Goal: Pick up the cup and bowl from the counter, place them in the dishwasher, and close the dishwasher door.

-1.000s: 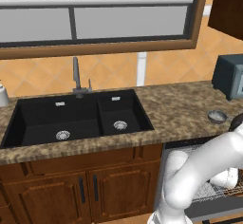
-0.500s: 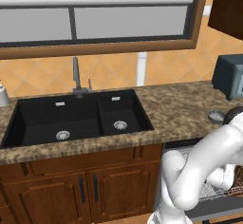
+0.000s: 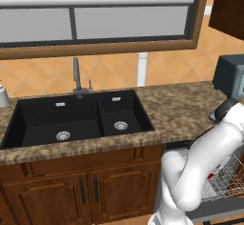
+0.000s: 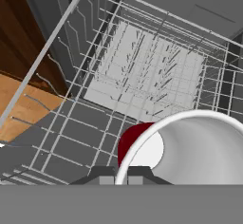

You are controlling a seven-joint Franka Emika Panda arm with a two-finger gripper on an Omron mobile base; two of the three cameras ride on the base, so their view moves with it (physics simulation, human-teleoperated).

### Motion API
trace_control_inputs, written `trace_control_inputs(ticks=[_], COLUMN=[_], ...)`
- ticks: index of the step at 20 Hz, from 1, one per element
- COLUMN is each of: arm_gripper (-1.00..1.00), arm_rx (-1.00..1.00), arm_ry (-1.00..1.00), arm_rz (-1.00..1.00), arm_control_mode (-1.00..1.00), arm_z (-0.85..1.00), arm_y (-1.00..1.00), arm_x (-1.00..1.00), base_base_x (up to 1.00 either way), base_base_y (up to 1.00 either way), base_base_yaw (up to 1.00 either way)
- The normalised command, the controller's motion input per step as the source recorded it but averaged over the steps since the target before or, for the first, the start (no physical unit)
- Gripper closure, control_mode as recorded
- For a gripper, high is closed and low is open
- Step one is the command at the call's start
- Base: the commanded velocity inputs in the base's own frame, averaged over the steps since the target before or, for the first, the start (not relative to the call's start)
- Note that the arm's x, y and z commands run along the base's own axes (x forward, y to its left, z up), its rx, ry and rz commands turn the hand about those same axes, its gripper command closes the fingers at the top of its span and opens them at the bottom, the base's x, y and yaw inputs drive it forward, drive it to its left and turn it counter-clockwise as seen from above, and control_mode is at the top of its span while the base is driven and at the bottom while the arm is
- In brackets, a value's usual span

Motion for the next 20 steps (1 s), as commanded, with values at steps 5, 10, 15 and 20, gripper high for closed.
trace_control_inputs(ticks=[5, 10, 15, 20], arm_gripper=[1.0, 1.0, 1.0, 1.0], arm_rx=[0.0, 0.0, 0.0, 0.0], arm_ry=[0.0, 0.0, 0.0, 0.0], arm_rz=[0.0, 0.0, 0.0, 0.0], arm_control_mode=[-1.0, -1.0, -1.0, -1.0], arm_z=[-0.03, -0.47, -0.59, -0.51], arm_y=[-0.15, -0.01, 0.0, 0.0], arm_x=[0.42, 0.12, 0.07, 0.02], base_base_x=[0.0, 0.0, 0.0, 0.0], base_base_y=[0.0, 0.0, 0.0, 0.0], base_base_yaw=[0.0, 0.0, 0.0, 0.0])
